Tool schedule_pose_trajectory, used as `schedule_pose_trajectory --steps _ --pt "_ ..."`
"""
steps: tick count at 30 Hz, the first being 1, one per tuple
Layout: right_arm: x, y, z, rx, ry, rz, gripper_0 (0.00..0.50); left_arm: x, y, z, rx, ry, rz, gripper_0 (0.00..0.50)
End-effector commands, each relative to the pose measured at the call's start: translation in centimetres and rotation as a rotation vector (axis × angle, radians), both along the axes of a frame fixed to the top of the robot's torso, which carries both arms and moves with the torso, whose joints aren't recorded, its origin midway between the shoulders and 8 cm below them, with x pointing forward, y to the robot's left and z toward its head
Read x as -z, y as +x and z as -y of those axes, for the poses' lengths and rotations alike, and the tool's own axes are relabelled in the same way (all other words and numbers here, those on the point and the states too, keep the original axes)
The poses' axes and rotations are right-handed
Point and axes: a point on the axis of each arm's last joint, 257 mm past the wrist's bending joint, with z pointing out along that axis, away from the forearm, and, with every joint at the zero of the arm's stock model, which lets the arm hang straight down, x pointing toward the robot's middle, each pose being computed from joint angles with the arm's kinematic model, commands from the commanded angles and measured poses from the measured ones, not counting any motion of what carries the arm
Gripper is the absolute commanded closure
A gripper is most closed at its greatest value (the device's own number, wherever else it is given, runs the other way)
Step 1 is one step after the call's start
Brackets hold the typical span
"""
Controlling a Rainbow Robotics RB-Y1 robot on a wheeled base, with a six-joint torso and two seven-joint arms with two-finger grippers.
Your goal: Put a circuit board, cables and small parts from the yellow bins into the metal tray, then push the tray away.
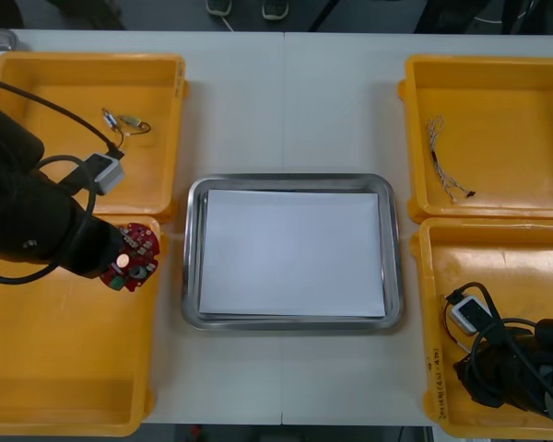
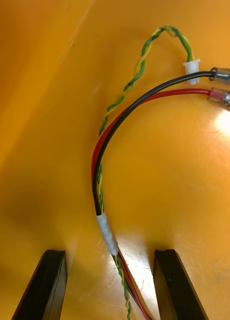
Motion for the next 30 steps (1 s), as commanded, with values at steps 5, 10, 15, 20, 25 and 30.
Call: schedule_pose_trajectory --steps 5,10,15,20,25,30 --pt "0.0 0.9 0.5 0.01 -0.004 0.011 0.0 -1.0 0.9 7.2 -0.083 -0.088 0.031 0.498" --pt "0.0 0.9 0.3 0.01 0.002 0.01 0.254 -0.3 1.0 10.3 -0.069 -0.092 0.04 0.498" --pt "0.0 0.9 0.3 0.011 0.006 0.01 0.5 0.9 1.4 13.3 -0.049 -0.094 0.03 0.498" --pt "-0.5 1.3 0.5 0.012 0.002 0.028 0.5 2.2 1.9 15.2 -0.039 -0.095 0.031 0.499" --pt "-2.8 2.3 1.3 0.02 -0.01 0.069 0.5 3.6 1.8 16.6 -0.018 -0.086 0.044 0.498" --pt "-5.8 2.4 1.4 0.017 -0.017 0.075 0.5 5.2 1.9 16.7 -0.021 -0.073 0.033 0.5"
